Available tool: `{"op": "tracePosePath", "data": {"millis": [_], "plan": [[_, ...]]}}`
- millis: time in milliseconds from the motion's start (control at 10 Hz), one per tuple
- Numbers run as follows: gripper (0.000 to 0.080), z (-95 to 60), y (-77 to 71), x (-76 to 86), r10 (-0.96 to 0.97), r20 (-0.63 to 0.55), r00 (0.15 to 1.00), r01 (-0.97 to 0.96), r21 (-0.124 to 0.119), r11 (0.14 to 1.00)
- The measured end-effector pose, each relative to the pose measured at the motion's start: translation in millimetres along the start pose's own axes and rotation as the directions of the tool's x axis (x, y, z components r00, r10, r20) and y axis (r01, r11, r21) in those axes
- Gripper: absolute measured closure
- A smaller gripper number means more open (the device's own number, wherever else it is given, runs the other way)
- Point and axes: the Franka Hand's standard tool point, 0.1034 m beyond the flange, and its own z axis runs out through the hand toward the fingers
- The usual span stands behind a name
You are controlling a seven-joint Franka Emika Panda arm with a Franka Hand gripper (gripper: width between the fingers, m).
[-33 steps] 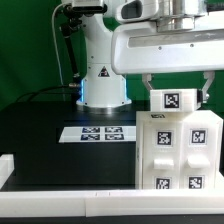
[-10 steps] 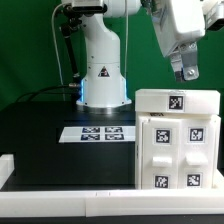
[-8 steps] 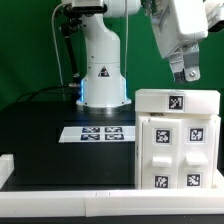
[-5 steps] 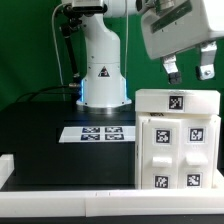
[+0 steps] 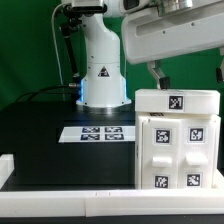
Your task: Assemble cabinet
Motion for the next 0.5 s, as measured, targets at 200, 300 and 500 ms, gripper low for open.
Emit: {"op": "tracePosePath", "data": {"millis": [200,300,500], "plan": [[0.0002,-0.7,0.3,0.4,-0.154,-0.003,0.988,0.154,-0.005,0.988],[0.0002,-3.3,0.2,1.3,-0.316,-0.009,0.949,0.316,-0.018,0.949],[0.0002,-6.3,0.2,2.5,-0.579,-0.007,0.815,0.578,-0.034,0.815]]}}
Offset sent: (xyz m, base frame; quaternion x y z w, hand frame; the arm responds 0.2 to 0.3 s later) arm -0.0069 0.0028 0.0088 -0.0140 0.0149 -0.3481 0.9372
